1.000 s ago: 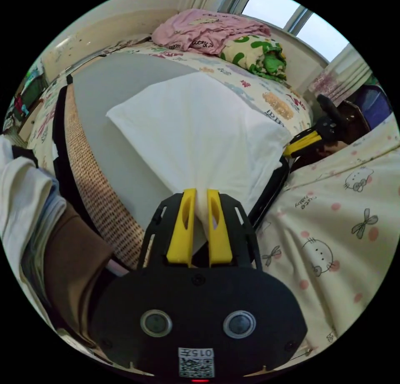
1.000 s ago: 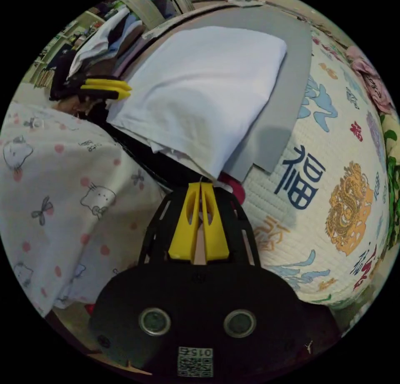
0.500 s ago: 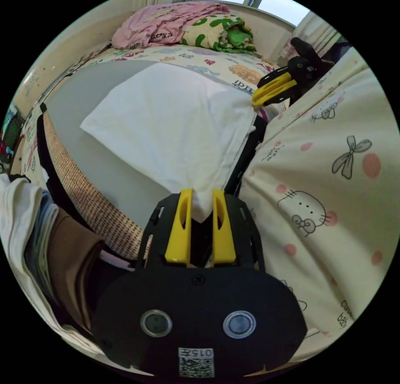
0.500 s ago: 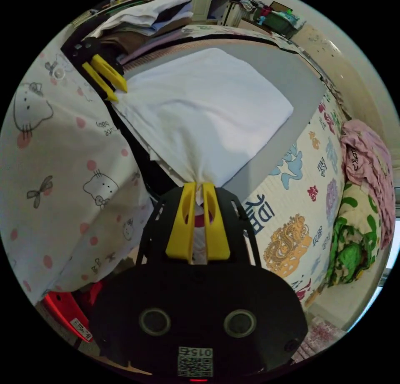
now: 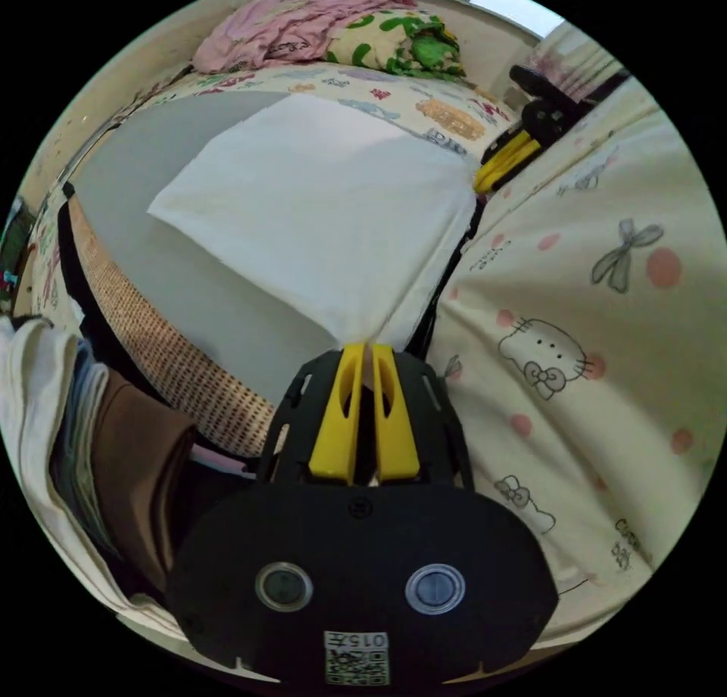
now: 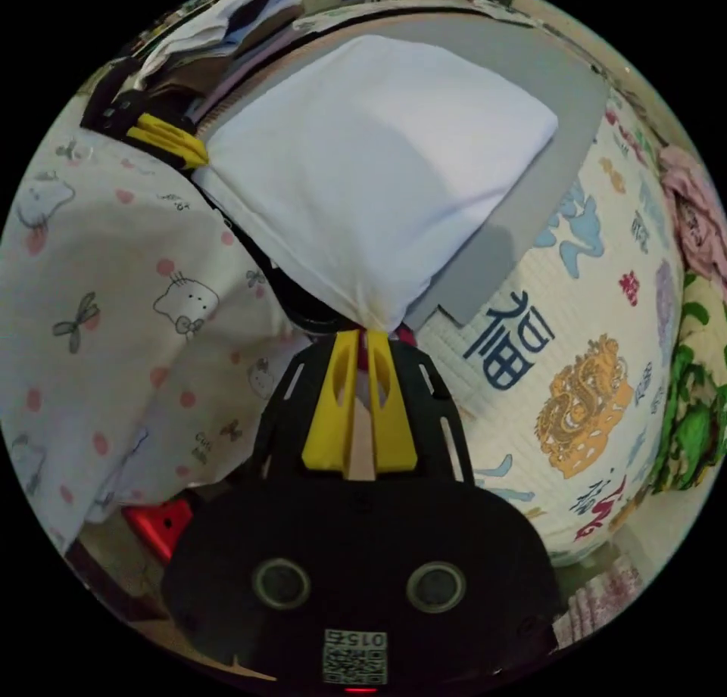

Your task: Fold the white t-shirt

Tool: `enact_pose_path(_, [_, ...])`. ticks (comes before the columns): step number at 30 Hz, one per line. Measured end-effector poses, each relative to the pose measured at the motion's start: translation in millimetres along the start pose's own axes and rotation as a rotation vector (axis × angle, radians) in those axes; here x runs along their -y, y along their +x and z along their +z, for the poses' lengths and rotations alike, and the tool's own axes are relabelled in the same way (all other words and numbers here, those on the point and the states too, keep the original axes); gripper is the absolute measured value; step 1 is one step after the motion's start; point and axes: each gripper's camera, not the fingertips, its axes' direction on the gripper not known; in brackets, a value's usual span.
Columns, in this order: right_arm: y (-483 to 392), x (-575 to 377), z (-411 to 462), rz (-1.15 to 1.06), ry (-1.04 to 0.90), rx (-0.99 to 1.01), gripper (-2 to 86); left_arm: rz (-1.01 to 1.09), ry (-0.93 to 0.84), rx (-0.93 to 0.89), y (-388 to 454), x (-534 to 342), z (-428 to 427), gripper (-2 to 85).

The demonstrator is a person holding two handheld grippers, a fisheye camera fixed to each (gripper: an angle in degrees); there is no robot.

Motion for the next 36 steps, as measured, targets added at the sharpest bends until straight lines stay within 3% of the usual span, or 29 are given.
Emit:
enact_pose_path(4, [111.9, 7.0, -101.2, 0.211, 0.400, 0.150, 7.1, -0.277, 0.286, -0.034, -69.8, -37.1, -50.8, 6.0])
enact_pose_path(7, [186.3, 51.4, -133.4, 0.329, 0.554, 0.136, 9.1, -0.480, 0.441, -0.011, -125.1, -49.0, -61.0, 8.5])
enact_pose_path(13, [295.4, 166.8, -124.1, 0.452, 0.550, 0.191, 11.7, -0.685, 0.477, 0.026, -191.0, -51.9, -30.2, 10.9])
enact_pose_path(19, [377.5, 213.5, -71.6, 0.504, 0.424, 0.198, 11.4, -0.734, 0.436, -0.054, -214.4, -76.8, -11.1, 11.8])
enact_pose_path(26, [446.0, 199.9, -0.3, 0.489, 0.436, 0.042, 7.1, -0.770, 0.491, -0.258, -243.2, -131.4, -22.6, 9.6])
enact_pose_path(33, [557.5, 160.5, 92.3, 0.458, 0.423, -0.012, 3.1, -0.737, 0.442, -0.260, -239.7, -156.9, -55.3, 4.1])
enact_pose_path(36, [619.7, 126.8, 137.6, 0.483, 0.442, 0.057, 2.0, -0.692, 0.463, -0.163, -219.0, -174.0, -93.1, 2.4])
